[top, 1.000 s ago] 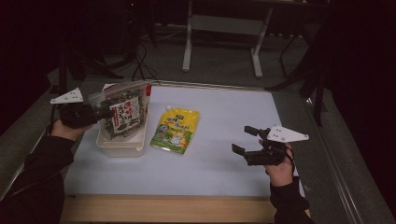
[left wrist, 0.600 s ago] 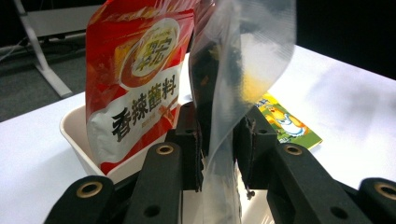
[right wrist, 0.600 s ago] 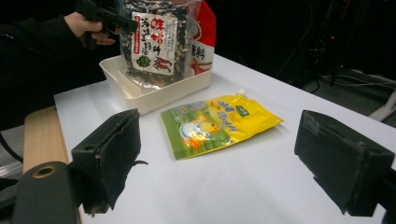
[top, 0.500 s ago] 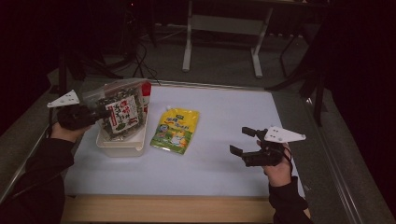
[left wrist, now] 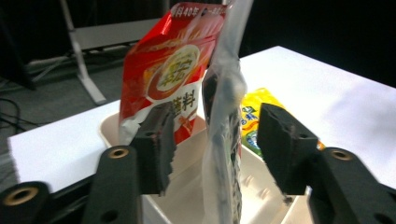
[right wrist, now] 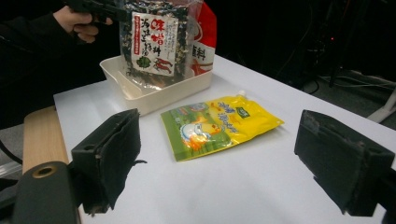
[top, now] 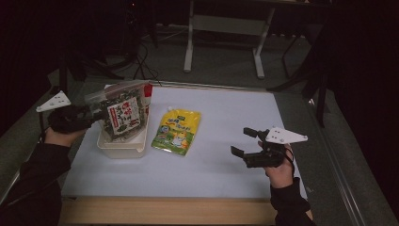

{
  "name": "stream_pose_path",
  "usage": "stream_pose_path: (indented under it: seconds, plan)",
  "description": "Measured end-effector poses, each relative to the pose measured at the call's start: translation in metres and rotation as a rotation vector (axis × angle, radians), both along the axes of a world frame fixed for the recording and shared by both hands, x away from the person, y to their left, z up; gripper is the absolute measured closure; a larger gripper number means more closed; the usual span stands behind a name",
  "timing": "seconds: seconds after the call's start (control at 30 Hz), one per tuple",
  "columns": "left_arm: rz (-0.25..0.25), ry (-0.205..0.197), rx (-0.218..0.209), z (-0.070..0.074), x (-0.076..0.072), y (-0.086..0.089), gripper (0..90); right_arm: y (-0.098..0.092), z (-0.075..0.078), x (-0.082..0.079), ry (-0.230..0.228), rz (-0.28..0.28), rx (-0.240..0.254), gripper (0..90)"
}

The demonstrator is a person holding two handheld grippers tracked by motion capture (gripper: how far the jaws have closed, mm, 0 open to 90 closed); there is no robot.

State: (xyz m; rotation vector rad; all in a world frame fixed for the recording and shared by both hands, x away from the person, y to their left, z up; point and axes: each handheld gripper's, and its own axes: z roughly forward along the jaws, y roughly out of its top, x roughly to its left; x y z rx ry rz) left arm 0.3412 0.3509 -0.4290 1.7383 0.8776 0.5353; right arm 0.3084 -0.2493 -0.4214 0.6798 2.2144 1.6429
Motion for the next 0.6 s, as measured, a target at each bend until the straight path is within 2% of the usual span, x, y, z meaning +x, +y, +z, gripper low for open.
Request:
stream_pose_path:
  seconds: [0.07, 0.2, 0.37, 0.6]
  plan:
    - [0.009, -0.008, -0.004, 0.001, -0.006, 0.001, 41.7, 0.000, -0.001, 0.000, 0.001, 0.001, 0.000, 14.0]
    - [0.036, -0.022, -0.018, 0.001, -0.019, 0.005, 41.1, 0.000, 0.000, 0.000, -0.001, -0.001, -0.005, 13.9]
    - [0.035, -0.029, -0.005, -0.002, -0.036, 0.007, 40.0, 0.000, 0.000, -0.001, -0.006, -0.007, -0.010, 13.9]
    - [0.017, -0.003, 0.011, -0.006, -0.060, 0.013, 40.2, 0.001, 0.000, -0.002, -0.012, -0.007, -0.015, 14.6]
